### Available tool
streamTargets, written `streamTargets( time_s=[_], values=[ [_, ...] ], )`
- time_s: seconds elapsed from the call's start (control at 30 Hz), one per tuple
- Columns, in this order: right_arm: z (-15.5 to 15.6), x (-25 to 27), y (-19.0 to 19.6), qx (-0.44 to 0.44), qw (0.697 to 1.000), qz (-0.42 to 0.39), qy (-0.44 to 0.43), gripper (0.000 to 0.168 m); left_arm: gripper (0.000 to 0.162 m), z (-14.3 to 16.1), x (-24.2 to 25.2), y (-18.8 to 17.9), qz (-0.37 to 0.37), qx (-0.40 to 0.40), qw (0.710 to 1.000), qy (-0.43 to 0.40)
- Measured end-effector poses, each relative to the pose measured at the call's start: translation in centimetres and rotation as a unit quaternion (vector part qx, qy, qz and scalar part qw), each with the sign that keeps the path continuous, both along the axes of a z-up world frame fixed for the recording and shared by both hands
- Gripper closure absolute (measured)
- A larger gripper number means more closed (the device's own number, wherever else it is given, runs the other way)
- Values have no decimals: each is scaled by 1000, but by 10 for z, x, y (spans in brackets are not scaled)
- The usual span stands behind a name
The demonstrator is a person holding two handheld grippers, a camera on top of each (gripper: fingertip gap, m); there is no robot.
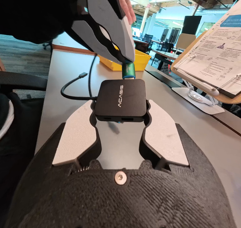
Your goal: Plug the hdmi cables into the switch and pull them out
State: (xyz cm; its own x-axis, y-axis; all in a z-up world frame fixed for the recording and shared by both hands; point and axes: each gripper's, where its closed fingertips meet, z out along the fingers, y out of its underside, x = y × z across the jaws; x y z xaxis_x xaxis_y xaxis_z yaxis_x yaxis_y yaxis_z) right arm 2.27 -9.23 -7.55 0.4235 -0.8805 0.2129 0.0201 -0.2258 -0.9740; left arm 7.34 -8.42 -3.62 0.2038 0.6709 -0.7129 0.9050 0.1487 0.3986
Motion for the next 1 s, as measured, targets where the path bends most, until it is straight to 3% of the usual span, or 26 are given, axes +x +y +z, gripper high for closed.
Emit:
streamTargets(
  time_s=[0.03, 0.17, 0.37, 0.43, 0.53, 0.63, 0.77, 0.87, 1.0],
  values=[
    [-2, 1, -3, -4, 1000, -9, 3, 94, 153, 0, -2, 0, -1, -3, 1000, 6],
    [-5, 2, -3, -10, 1000, -8, 7, 94, 153, -2, -2, -2, -2, -8, 1000, 11],
    [-8, -3, 1, 13, 1000, 26, -5, 94, 151, -12, -8, 4, -3, 34, 981, 193],
    [-1, -5, 1, 34, 999, 32, -23, 94, 149, -9, -11, 4, 10, 38, 959, 282],
    [5, -8, -1, 46, 998, 37, -37, 94, 125, -5, -21, 7, 28, 59, 898, 435],
    [7, -9, 0, 45, 997, 38, -42, 94, 125, -4, -22, 7, 49, 67, 843, 531],
    [-9, -6, -1, 23, 999, 33, 0, 94, 119, -24, -3, -1, 74, 60, 831, 547],
    [-26, -10, -13, 10, 999, 13, 47, 94, 116, -50, 11, -1, 107, 104, 813, 562],
    [-23, -28, -36, 25, 998, -9, 61, 95, 110, -74, 17, -10, 111, 152, 807, 560]
  ],
)
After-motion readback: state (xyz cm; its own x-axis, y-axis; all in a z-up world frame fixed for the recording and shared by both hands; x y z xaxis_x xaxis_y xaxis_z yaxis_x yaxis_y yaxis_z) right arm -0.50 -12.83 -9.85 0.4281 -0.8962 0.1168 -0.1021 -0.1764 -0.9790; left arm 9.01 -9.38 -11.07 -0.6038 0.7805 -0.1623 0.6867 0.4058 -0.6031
